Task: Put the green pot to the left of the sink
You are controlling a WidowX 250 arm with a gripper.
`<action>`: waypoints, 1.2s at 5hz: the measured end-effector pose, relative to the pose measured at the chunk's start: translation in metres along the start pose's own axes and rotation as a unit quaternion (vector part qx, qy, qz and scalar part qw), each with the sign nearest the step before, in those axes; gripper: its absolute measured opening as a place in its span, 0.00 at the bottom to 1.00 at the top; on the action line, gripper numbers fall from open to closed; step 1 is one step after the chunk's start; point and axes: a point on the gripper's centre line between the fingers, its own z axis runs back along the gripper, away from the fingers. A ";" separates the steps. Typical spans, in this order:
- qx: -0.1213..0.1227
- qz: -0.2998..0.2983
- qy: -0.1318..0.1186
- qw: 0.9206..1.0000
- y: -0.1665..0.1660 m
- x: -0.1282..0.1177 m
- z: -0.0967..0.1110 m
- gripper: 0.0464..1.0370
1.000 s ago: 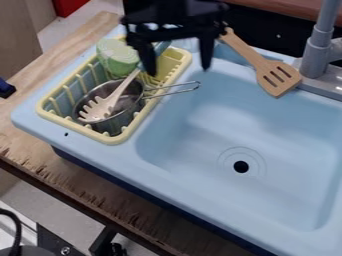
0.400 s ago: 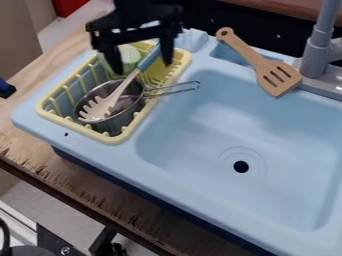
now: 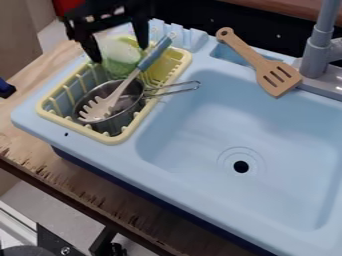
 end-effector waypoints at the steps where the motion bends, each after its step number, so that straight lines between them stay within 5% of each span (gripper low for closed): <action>1: 0.005 0.045 0.018 0.999 0.003 0.011 -0.005 0.96; 3: -0.009 0.129 0.019 0.991 -0.001 0.020 -0.019 0.96; 6: 0.024 0.124 -0.001 0.992 0.000 0.020 -0.045 0.96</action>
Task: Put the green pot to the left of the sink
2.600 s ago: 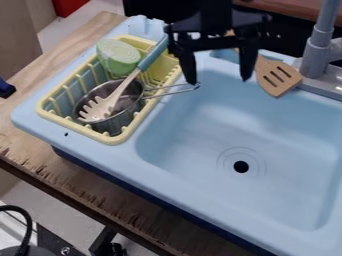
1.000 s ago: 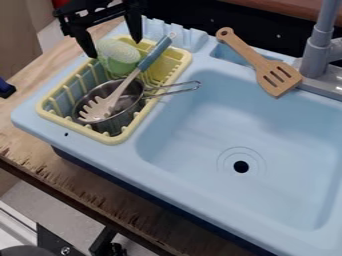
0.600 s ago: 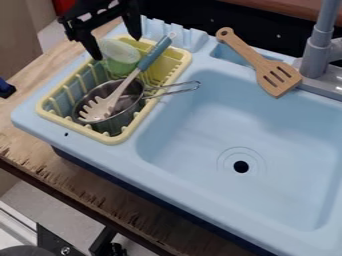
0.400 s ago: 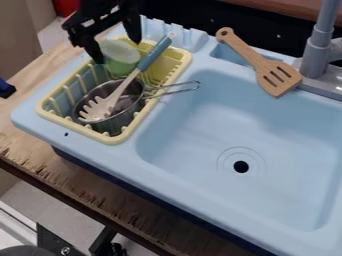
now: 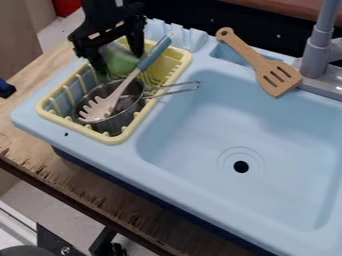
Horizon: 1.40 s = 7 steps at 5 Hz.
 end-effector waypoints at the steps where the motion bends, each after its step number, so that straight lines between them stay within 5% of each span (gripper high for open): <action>1: 0.001 -0.008 -0.004 1.000 0.000 -0.003 -0.004 0.96; 3: -0.020 -0.008 0.000 1.000 0.000 -0.007 -0.006 0.91; 4: -0.052 -0.006 0.002 0.999 0.001 -0.006 -0.005 0.70; 5: -0.061 -0.007 0.013 0.998 0.000 -0.008 -0.004 0.64; 7: -0.067 -0.005 0.028 0.997 0.000 -0.009 0.016 0.64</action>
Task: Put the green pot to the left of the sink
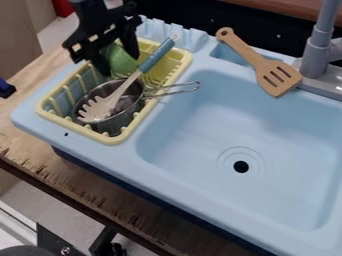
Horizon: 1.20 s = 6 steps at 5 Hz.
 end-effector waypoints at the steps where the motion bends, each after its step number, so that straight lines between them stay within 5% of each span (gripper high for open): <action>1: -0.002 0.016 -0.043 0.999 -0.008 -0.001 0.023 0.64; 3: 0.002 -0.029 0.032 0.999 -0.019 -0.048 0.046 0.64; 5: 0.031 -0.145 0.094 0.984 -0.023 -0.126 0.032 0.63; 6: 0.020 -0.201 0.104 0.974 -0.025 -0.152 0.024 0.63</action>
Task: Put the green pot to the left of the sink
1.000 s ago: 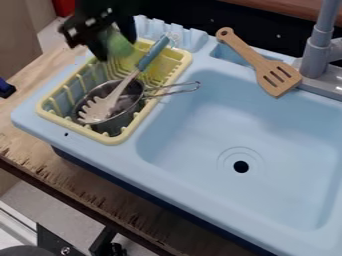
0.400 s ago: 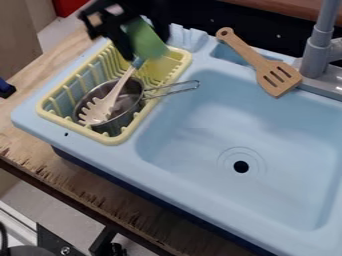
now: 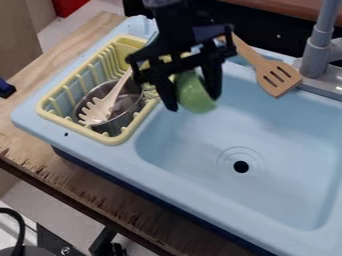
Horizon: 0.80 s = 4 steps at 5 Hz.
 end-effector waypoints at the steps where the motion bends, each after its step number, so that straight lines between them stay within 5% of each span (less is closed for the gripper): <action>1: -0.006 -0.048 0.010 0.999 -0.006 -0.016 -0.007 0.63; 3: 0.001 -0.085 0.014 0.996 0.000 -0.033 -0.015 0.63; 4: 0.040 -0.077 0.004 0.996 0.003 -0.024 -0.038 0.63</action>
